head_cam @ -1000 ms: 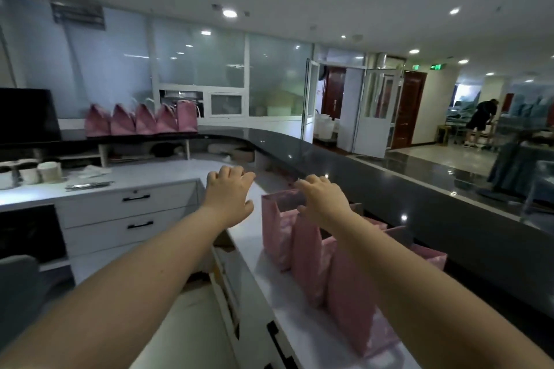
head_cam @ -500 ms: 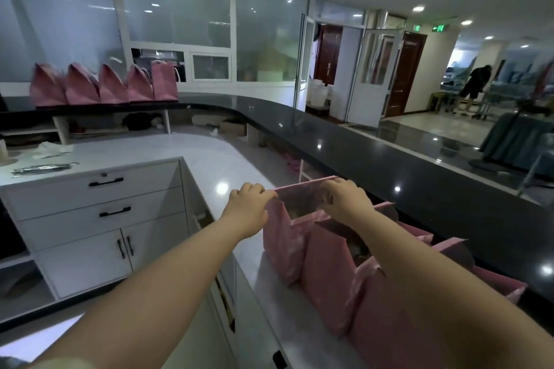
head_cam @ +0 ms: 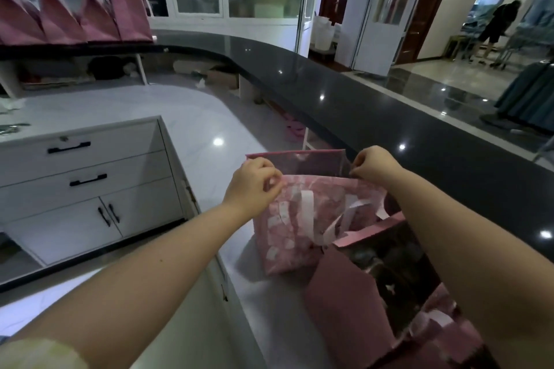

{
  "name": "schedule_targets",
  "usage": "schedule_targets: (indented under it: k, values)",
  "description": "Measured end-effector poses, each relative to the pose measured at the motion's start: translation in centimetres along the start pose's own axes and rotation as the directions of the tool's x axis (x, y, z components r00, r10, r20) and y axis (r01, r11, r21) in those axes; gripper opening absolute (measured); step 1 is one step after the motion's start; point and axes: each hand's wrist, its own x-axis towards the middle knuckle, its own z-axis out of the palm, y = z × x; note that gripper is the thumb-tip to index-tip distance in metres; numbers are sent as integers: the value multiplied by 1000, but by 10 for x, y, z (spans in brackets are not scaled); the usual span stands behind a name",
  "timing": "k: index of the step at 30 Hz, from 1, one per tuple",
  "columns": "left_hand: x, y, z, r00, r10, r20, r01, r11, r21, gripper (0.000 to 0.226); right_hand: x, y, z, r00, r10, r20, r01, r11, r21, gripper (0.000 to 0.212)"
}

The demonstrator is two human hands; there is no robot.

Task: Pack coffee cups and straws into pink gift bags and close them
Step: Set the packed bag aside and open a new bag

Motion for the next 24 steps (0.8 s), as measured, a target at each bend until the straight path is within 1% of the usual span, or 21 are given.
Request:
schedule_targets:
  k: [4, 7, 10, 13, 15, 20, 24]
  values:
    - [29, -52, -29, 996, -39, -82, 39, 999, 4, 10, 34, -53, 10, 999, -45, -21, 47, 994, 101, 9]
    - [47, -102, -57, 981, -101, -167, 105, 994, 14, 9, 59, -109, 29, 989, -113, -101, 129, 977, 170, 16]
    - [57, -160, -92, 962, -137, -237, 149, 988, 34, 10, 84, -175, 57, 965, -178, -190, 216, 955, 201, 12]
    - [59, -229, -133, 955, -136, -264, 167, 981, 100, 9, 111, -247, 94, 942, -223, -252, 284, 928, 241, 7]
    - [58, -278, -163, 951, -141, -275, 185, 972, 143, 9, 130, -298, 121, 929, -241, -280, 318, 908, 274, 7]
    - [51, -398, -237, 947, -137, -292, 209, 950, 232, 7, 175, -426, 190, 923, -261, -283, 354, 864, 357, 14]
    - [58, -485, -281, 931, -173, -321, 253, 940, 230, 6, 207, -511, 243, 920, -290, -263, 376, 843, 386, 10]
